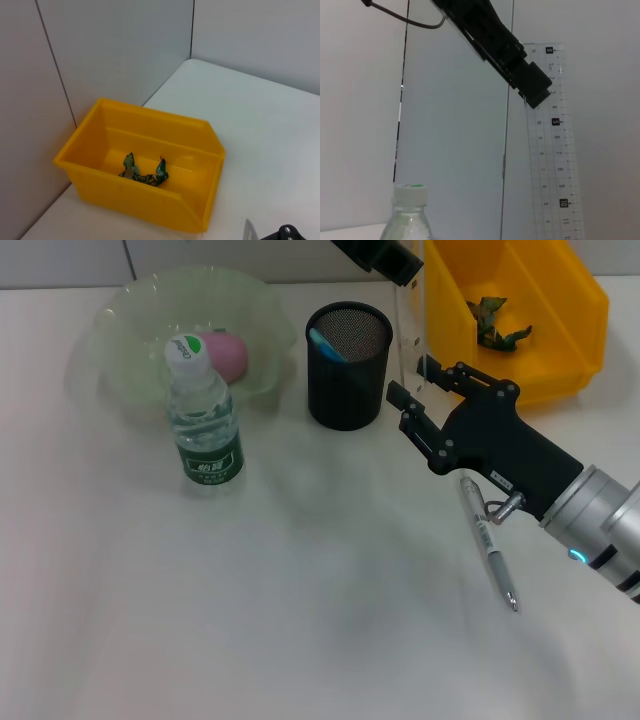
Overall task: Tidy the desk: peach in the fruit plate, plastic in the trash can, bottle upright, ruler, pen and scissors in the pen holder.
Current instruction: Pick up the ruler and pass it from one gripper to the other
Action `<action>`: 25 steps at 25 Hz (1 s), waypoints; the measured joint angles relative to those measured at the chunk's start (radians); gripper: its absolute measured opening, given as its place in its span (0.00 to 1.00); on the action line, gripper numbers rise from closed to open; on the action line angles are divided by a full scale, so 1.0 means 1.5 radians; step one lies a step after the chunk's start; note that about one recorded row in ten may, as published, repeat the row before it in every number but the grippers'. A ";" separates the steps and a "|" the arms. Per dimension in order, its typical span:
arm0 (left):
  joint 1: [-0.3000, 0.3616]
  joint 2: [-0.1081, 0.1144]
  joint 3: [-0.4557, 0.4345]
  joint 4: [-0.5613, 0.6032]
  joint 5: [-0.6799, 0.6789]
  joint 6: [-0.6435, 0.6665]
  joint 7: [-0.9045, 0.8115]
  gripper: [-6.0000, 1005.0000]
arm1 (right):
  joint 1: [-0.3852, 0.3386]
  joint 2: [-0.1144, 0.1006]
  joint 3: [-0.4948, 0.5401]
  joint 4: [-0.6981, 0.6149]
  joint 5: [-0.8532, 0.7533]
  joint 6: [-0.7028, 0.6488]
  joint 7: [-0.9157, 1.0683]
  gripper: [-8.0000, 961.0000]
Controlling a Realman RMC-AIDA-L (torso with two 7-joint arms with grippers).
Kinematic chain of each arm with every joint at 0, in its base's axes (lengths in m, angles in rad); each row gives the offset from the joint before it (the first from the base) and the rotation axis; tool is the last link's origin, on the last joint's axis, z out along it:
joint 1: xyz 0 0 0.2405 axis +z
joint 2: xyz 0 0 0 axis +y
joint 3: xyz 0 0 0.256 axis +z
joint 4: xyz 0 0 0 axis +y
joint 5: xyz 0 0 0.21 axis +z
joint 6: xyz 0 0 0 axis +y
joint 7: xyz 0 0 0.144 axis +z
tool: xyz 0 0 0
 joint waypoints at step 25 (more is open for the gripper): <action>0.006 0.000 0.023 0.007 -0.005 -0.011 0.025 0.07 | 0.004 0.000 -0.008 0.004 0.000 0.004 0.001 0.44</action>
